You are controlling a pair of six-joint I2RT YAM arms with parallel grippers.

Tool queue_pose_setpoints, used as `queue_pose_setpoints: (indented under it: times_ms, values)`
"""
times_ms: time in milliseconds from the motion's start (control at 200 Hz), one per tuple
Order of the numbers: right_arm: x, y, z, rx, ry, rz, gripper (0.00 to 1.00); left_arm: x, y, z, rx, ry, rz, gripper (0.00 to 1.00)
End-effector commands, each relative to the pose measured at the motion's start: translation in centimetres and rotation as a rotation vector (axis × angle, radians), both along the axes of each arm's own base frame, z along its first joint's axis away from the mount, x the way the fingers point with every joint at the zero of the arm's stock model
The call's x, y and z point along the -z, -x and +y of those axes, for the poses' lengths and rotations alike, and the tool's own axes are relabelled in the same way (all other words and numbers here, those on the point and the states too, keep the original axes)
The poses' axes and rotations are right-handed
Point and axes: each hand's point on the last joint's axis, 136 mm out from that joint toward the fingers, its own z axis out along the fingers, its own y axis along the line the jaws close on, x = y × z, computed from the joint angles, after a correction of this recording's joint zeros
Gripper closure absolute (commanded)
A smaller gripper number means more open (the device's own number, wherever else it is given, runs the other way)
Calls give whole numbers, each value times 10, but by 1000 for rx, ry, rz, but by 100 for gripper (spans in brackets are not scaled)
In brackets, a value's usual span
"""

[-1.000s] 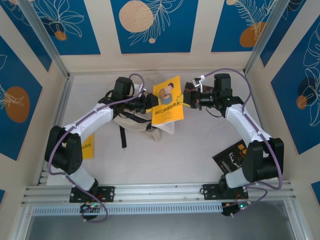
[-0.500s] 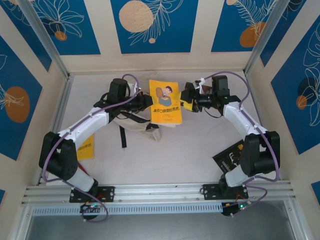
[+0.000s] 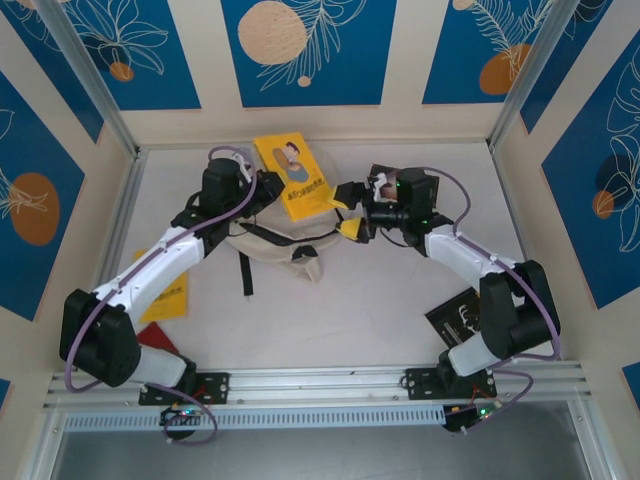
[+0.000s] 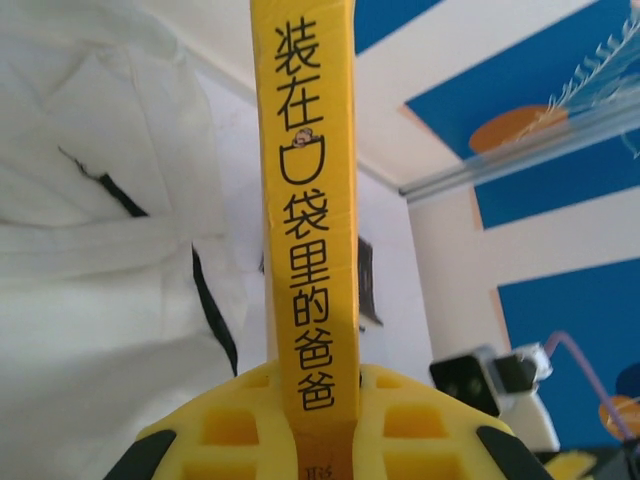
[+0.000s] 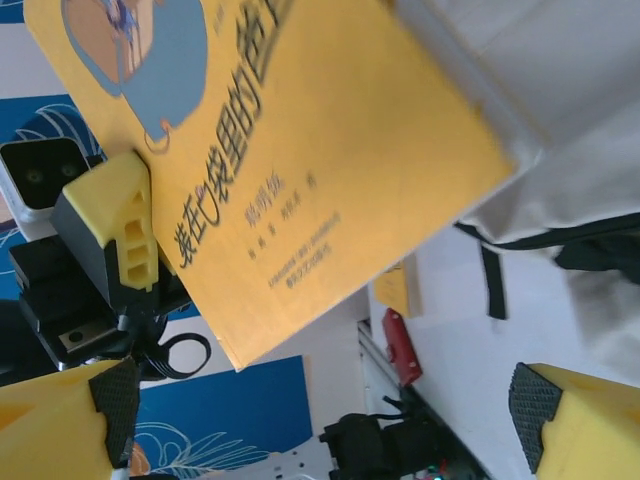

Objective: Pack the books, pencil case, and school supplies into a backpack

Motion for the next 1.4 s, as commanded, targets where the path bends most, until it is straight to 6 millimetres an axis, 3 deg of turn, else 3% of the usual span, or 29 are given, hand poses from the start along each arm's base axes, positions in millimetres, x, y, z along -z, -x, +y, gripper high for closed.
queue_pose_setpoints:
  times_ms: [0, 250, 470, 715, 975, 1050, 1175, 1340, 1395]
  values:
    - [-23, -11, 21, 59, -129, 24, 1, -56, -9, 15, -112, 136, -151, 99]
    - [-38, -32, 51, 103, -280, 39, 1, -81, -9, 19, -146, 244, -186, 99]
    - [-41, -50, 57, 146, -341, 46, 10, -86, -8, 19, -149, 272, -187, 99]
    - [-40, -57, 53, 197, -412, 49, 37, -81, -6, 18, -143, 273, -165, 100]
    - [-34, -56, 49, 225, -398, 39, 75, -65, -5, 18, -136, 218, -132, 98]
    - [-30, -53, 44, 244, -366, 23, 82, -58, -1, 16, -109, 160, -114, 88]
    - [-21, -48, 31, 275, -253, -15, 91, -33, 9, 19, -71, 23, -58, 60]
    - [-5, -38, 5, 311, -62, -73, 94, 14, 32, 35, -29, -216, 51, 25]
    - [3, -33, -8, 324, 9, -82, 95, 24, 40, 39, 20, -313, 63, 20]
